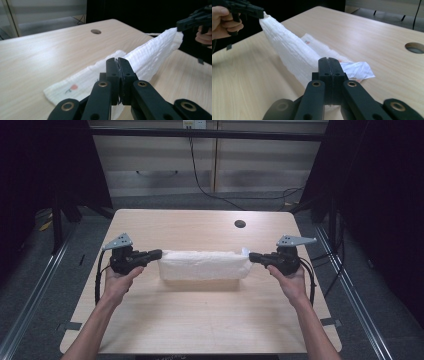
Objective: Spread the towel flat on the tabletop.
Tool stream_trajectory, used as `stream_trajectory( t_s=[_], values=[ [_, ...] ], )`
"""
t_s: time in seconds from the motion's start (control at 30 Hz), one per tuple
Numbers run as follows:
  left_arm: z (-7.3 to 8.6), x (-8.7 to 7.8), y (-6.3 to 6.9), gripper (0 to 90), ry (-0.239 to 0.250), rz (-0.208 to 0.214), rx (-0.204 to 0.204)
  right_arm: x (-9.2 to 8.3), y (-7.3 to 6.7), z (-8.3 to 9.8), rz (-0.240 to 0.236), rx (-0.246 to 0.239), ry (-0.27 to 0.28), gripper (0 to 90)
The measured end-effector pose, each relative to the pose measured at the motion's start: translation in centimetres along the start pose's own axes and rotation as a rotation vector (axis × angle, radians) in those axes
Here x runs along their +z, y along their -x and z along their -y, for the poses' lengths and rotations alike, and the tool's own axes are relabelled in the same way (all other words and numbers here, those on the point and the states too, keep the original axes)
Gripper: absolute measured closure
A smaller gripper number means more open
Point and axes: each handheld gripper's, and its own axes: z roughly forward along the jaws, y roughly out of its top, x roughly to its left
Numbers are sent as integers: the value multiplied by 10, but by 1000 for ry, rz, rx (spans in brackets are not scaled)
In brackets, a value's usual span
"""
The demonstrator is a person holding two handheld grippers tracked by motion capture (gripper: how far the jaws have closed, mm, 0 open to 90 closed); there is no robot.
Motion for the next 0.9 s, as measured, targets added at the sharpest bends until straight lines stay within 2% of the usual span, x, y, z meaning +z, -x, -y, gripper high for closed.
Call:
stream_trajectory(
  t_s=[0.03, 0.1, 0.17, 0.23, 0.33, 0.43, 0.47, 0.63, 0.73, 0.77, 0.83, 0.9],
  values=[
    [3, 0, 2, 883, -15, -2, 14, -1, -4, 3, -7, -8, -10, 900],
    [9, -3, 7, 883, -25, 11, 14, -3, -11, 8, -12, -21, -18, 900],
    [14, -6, 10, 884, -26, -3, 21, -6, -16, 14, -24, -23, -17, 900],
    [19, -8, 12, 884, -17, 9, 12, -9, -22, 20, -30, -42, -33, 900],
    [38, -14, 21, 884, -43, 12, 4, -12, -29, 28, -38, -49, -43, 900],
    [45, -16, 26, 883, -50, 30, 0, -11, -38, 39, -30, -67, -76, 900],
    [51, -16, 30, 883, -67, 34, 5, -11, -39, 42, -27, -72, -86, 900],
    [63, -23, 36, 880, -116, 73, 26, -16, -47, 59, -41, -50, -96, 900],
    [69, -26, 39, 878, -120, 82, 20, -15, -51, 68, -43, -50, -117, 900],
    [74, -28, 42, 877, -130, 85, 25, -15, -55, 78, -50, -40, -122, 900],
    [78, -28, 44, 877, -141, 89, 36, -15, -58, 86, -55, -29, -133, 898],
    [84, -29, 45, 871, -145, 100, 26, -15, -59, 93, -62, -20, -135, 887]
  ],
)
